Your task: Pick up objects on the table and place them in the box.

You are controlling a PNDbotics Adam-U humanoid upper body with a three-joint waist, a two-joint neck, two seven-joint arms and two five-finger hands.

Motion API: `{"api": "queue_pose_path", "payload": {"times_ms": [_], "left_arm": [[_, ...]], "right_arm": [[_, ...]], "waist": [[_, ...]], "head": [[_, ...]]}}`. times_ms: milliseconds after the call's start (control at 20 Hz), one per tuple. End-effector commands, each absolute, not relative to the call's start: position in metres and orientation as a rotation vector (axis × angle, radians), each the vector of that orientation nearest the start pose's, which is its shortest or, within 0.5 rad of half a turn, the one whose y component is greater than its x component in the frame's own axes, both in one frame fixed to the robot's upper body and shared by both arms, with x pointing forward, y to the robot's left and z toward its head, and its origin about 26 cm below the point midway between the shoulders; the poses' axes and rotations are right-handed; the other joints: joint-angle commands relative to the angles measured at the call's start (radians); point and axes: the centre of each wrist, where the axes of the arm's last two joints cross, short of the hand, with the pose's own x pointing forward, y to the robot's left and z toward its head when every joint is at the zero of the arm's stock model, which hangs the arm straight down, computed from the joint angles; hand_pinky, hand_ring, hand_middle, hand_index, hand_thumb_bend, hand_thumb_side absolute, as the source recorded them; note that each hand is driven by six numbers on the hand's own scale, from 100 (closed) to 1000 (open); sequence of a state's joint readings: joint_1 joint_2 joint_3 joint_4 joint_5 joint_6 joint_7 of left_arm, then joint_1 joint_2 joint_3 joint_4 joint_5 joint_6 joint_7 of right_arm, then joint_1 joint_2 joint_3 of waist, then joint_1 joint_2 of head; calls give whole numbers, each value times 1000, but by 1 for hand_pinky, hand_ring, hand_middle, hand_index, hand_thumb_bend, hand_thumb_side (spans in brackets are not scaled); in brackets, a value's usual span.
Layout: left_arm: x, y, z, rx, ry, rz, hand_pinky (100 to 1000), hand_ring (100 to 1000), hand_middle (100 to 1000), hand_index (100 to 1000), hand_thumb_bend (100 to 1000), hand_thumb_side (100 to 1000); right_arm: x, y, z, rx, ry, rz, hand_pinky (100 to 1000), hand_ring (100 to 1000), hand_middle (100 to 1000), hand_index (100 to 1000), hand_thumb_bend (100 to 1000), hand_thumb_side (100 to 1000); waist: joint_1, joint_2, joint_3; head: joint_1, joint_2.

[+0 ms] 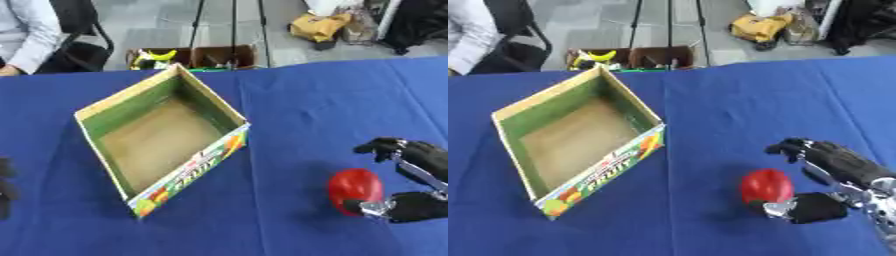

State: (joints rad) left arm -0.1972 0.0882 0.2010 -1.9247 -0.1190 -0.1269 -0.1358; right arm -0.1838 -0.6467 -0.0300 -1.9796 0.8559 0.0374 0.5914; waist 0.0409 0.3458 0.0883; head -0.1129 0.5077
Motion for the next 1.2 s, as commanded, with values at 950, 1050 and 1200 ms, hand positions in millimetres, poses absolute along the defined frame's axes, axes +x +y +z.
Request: {"api": "queue_pose_path", "payload": {"times_ms": [950, 1050, 1200], "left_arm": [[296, 287, 150, 249, -2239, -238, 188, 391, 498, 656, 100, 835], [296, 286, 149, 248, -2239, -238, 188, 391, 498, 656, 100, 836], [296, 287, 149, 247, -2238, -238, 188, 392, 498, 657, 100, 836]], "right_arm": [[283, -314, 199, -926, -1295, 1421, 542, 572, 832, 929, 482, 728], [283, -313, 199, -923, -1305, 1409, 538, 568, 825, 922, 442, 730], [283, -312, 199, -918, -1320, 1394, 522, 546, 816, 911, 357, 698]], "waist": [[6, -1, 3], [6, 0, 4], [7, 1, 5]], "head": [[-6, -23], [-6, -23], [-7, -23]]}}
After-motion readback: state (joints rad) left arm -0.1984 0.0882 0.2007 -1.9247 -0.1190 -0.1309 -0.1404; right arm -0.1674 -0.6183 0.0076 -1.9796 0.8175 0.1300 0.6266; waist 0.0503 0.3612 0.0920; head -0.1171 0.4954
